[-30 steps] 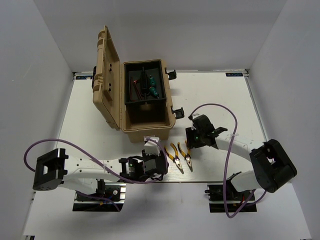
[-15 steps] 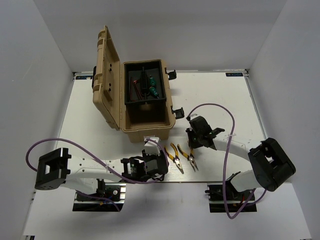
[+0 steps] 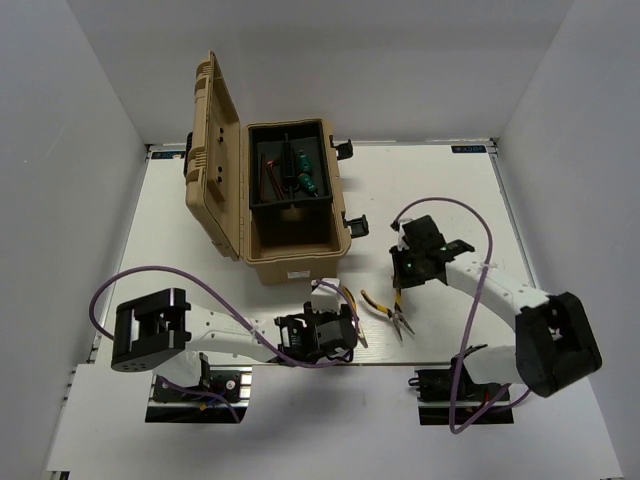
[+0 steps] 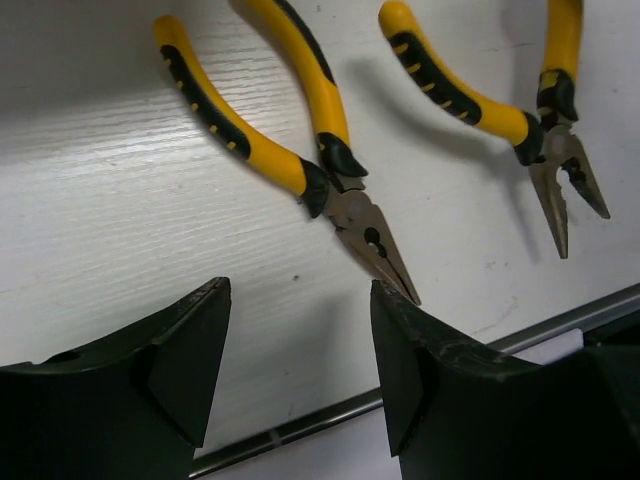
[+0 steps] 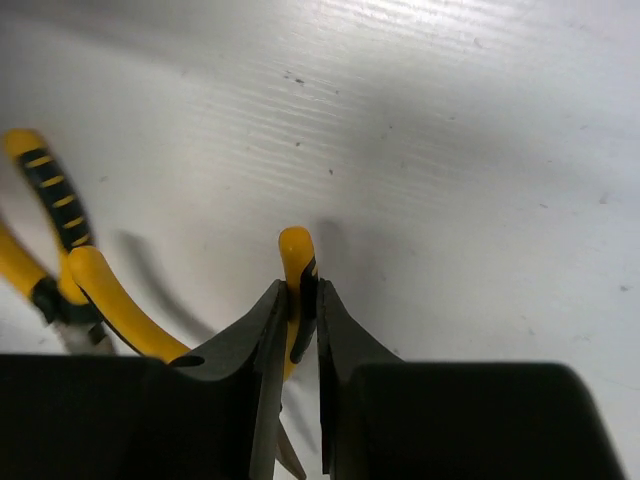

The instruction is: Sort the tools into containers

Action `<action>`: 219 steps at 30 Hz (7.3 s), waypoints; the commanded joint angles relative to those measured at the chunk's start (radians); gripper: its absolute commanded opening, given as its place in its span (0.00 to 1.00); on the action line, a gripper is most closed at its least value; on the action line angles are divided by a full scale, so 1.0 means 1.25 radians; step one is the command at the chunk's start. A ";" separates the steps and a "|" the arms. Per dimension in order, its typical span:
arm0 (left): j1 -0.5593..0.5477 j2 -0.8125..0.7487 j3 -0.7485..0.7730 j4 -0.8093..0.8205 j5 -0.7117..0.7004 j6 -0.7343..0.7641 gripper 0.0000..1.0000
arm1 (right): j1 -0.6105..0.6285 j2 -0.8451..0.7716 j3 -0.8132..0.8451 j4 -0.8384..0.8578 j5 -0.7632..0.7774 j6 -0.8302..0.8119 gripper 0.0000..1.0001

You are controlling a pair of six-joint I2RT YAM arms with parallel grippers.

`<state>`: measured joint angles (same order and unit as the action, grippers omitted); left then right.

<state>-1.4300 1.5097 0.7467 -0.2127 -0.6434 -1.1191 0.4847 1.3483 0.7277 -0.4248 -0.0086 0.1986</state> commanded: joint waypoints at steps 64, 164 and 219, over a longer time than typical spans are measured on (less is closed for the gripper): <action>0.100 0.096 0.086 -0.026 -0.104 -0.113 0.62 | 0.092 0.090 0.589 -0.038 -0.029 -0.112 0.34; 0.420 -0.241 0.504 0.093 -0.014 0.807 0.00 | -0.267 -0.330 0.034 0.013 -0.324 -0.096 0.00; 0.819 -0.246 0.548 -0.221 0.796 0.818 0.61 | -0.281 -0.339 0.031 0.018 -0.298 -0.105 0.03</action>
<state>-0.4080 1.3613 1.4120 -0.5652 0.3046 -0.0906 0.1436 0.9173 0.7498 -0.4179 -0.3996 0.0887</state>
